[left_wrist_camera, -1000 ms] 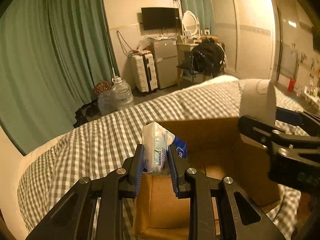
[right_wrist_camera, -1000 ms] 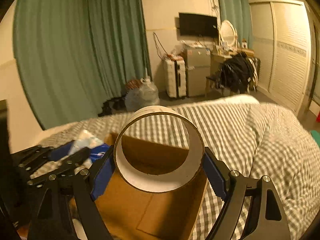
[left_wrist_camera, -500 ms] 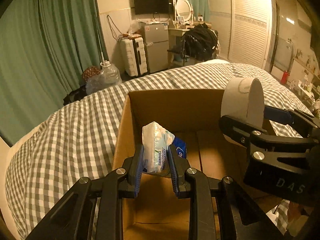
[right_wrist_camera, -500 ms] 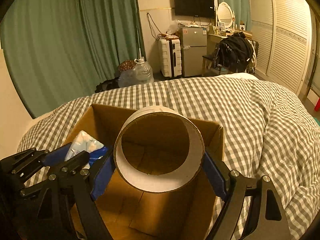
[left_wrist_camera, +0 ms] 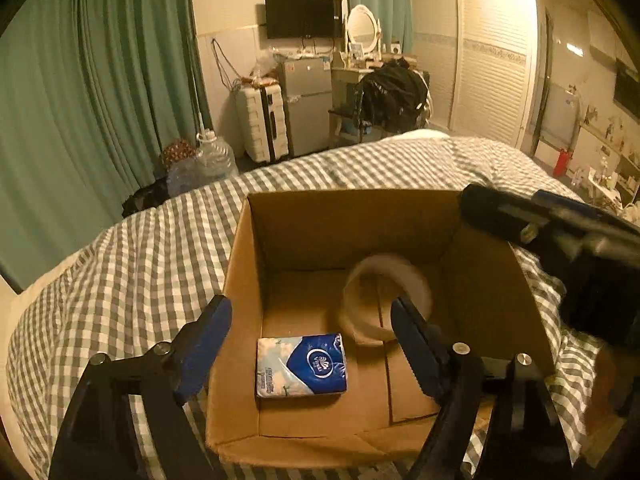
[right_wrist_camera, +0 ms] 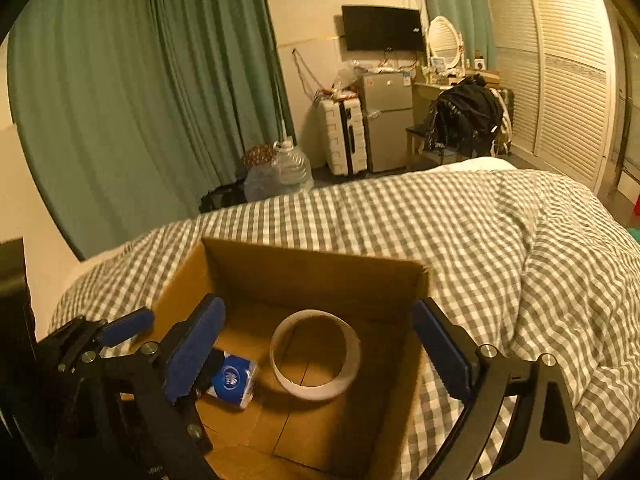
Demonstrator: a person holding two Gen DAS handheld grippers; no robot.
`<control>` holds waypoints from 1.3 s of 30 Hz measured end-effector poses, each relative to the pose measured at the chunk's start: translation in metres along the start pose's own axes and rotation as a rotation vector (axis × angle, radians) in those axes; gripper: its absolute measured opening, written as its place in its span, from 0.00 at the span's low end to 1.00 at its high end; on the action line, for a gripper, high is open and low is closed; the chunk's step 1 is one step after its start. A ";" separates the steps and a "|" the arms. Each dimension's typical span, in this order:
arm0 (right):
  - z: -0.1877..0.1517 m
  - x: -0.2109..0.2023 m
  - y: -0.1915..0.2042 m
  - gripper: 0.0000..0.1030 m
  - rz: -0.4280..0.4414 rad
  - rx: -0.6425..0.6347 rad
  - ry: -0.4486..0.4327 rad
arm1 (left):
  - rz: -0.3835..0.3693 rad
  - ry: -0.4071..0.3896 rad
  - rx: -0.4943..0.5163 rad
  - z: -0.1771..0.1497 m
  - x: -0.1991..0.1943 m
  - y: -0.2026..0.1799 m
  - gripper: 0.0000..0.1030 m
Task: Organize objects
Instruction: 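Carry both items into the box and open both grippers to release them, then grasp the white glove with the left gripper while the right gripper grasps the plush toy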
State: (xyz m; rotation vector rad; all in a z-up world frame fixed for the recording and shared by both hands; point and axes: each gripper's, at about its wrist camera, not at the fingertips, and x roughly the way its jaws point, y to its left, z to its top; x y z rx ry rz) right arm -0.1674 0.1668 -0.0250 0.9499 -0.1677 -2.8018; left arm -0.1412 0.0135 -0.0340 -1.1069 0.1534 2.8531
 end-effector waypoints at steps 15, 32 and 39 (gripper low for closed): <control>-0.008 -0.126 0.001 0.93 -0.075 0.018 -0.124 | 0.003 -0.076 -0.096 -0.027 -0.094 0.001 0.91; -0.148 -0.113 0.002 0.93 -0.132 -0.069 0.188 | 0.099 0.097 -0.004 -0.131 -0.078 -0.009 0.92; -0.190 -0.103 0.010 0.93 -0.074 -0.092 0.297 | 0.093 0.168 0.021 -0.156 -0.069 -0.014 0.92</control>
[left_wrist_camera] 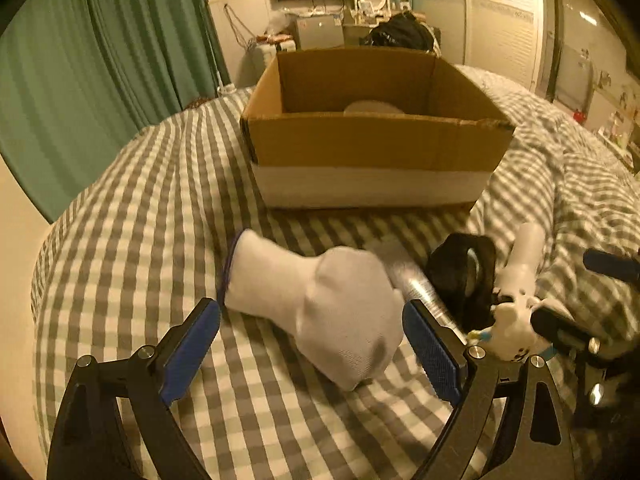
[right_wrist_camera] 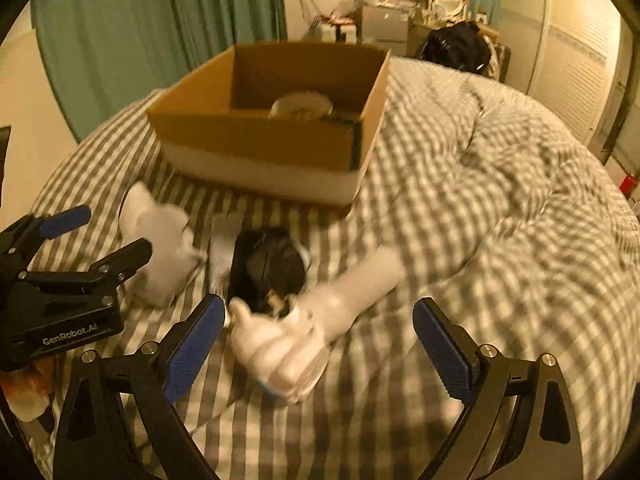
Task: Organize objects
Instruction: 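Grasp the white glove with the left gripper while the right gripper grasps the plush toy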
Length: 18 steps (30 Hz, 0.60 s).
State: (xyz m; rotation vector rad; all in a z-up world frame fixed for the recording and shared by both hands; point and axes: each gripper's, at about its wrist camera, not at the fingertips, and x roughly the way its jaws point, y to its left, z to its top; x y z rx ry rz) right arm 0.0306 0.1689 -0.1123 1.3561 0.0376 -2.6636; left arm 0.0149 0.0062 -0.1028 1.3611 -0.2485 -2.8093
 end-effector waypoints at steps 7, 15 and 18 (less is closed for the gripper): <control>-0.011 0.021 0.018 0.93 0.004 -0.071 0.079 | -0.014 0.076 -0.029 0.000 0.018 0.004 0.92; -0.018 0.033 0.023 0.80 0.014 -0.097 0.129 | -0.056 0.135 -0.058 0.002 0.035 0.006 0.92; -0.019 0.036 0.022 0.67 0.024 -0.091 0.139 | -0.078 0.157 -0.049 0.001 0.040 0.002 0.92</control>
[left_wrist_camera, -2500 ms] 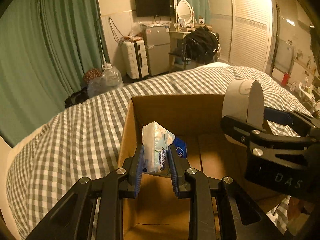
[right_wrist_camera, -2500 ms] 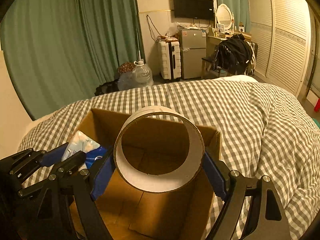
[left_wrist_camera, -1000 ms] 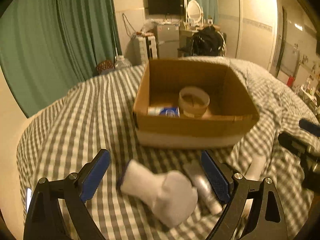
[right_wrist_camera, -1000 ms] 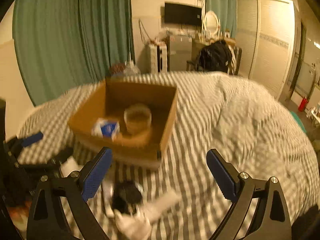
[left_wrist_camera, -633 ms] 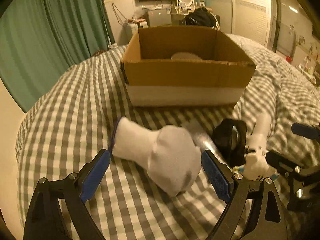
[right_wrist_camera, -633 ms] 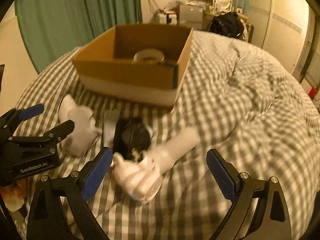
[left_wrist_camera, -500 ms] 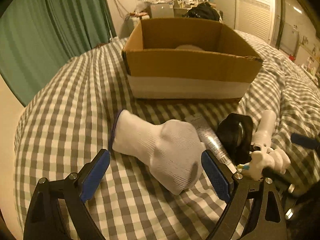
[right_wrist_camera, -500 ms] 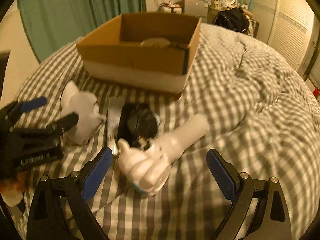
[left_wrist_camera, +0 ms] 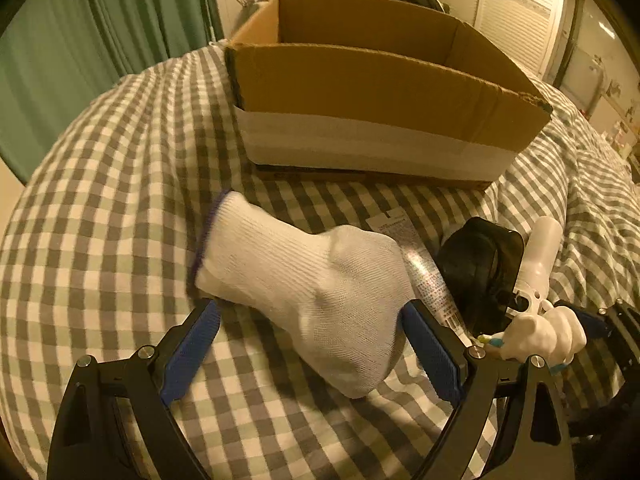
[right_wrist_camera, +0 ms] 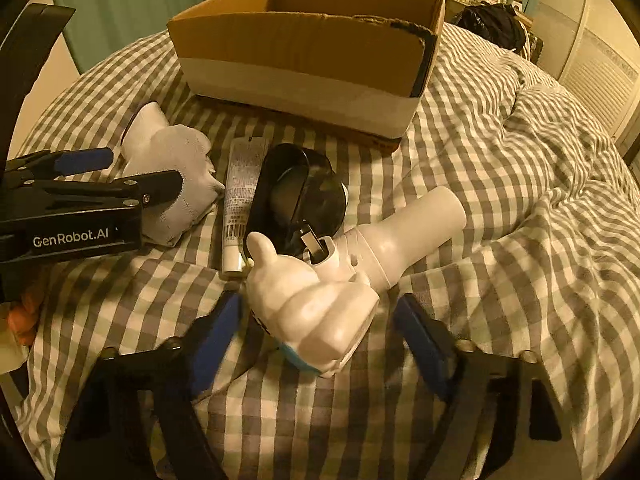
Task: Organize objects
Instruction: 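Grasp the white glove with the left gripper while the right gripper grasps the plush toy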
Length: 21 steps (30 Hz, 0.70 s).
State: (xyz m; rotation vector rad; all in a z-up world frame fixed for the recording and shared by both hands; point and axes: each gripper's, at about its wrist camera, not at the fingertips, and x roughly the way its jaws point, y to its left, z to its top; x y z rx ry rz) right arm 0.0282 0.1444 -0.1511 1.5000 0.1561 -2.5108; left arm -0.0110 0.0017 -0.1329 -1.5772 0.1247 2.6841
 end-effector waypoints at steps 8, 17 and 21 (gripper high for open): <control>-0.002 -0.004 0.000 0.62 0.034 0.011 -0.009 | -0.021 0.040 0.063 -0.001 0.010 -0.017 0.82; -0.002 -0.019 -0.005 0.62 0.029 0.037 -0.057 | -0.031 0.004 0.084 -0.013 -0.014 -0.016 0.59; -0.001 -0.025 -0.009 0.62 0.018 0.044 -0.084 | -0.052 -0.015 0.078 -0.021 -0.031 -0.013 0.57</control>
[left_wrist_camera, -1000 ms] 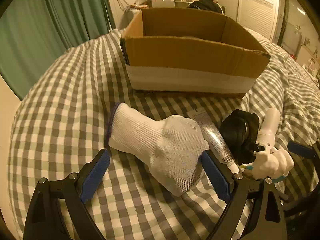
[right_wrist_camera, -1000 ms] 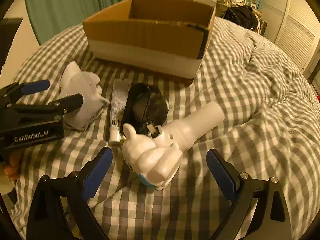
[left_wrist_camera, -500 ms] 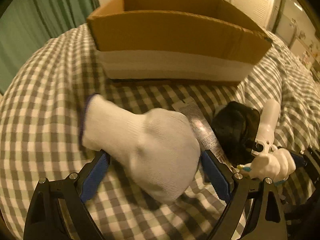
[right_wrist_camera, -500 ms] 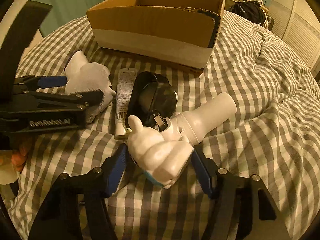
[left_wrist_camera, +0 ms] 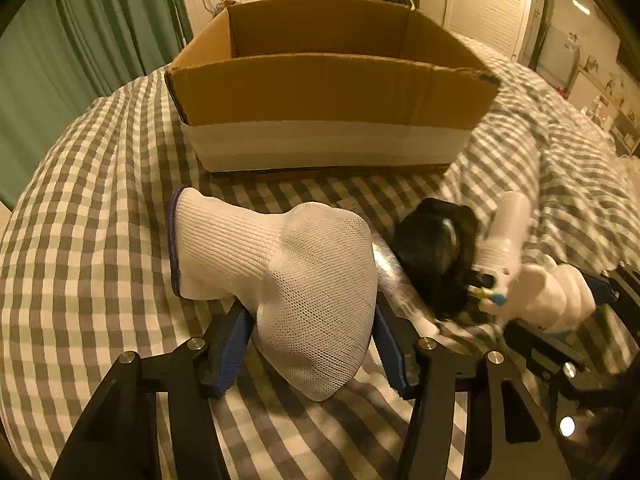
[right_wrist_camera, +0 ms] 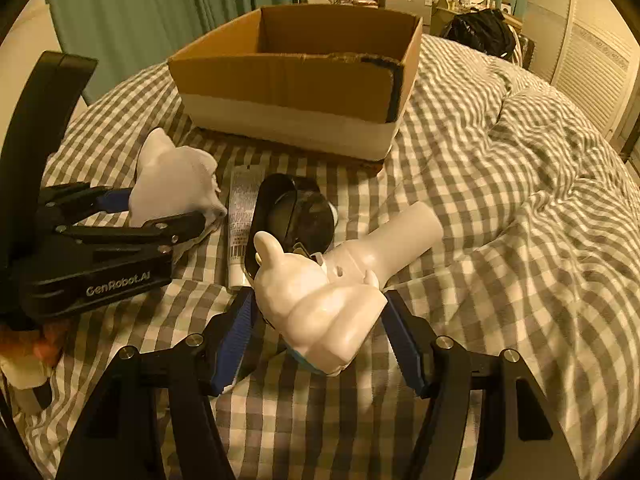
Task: Organize objects
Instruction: 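Grasp the white glove with the left gripper while the right gripper grasps the plush toy, then carry the glove and plush toy into the box and release both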
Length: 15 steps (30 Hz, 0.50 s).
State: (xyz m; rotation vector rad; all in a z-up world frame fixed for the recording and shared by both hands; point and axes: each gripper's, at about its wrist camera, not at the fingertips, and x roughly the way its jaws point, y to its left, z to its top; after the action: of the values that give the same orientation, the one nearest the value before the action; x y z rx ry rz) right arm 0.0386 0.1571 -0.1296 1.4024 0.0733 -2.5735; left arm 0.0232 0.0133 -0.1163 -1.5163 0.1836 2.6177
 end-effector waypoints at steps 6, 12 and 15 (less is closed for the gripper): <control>0.002 -0.020 0.005 0.62 -0.037 -0.026 -0.059 | -0.068 -0.031 -0.039 -0.008 -0.030 0.012 0.56; 0.008 -0.043 0.010 0.62 -0.041 -0.047 -0.122 | -0.057 -0.088 -0.069 -0.011 -0.063 0.018 0.56; 0.018 -0.057 0.009 0.62 -0.030 -0.051 -0.160 | -0.047 -0.125 -0.069 0.002 -0.074 0.019 0.56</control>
State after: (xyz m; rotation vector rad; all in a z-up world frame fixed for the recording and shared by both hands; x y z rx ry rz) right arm 0.0559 0.1543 -0.0719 1.1827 0.1343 -2.6775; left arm 0.0551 -0.0080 -0.0506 -1.3529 0.0474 2.6969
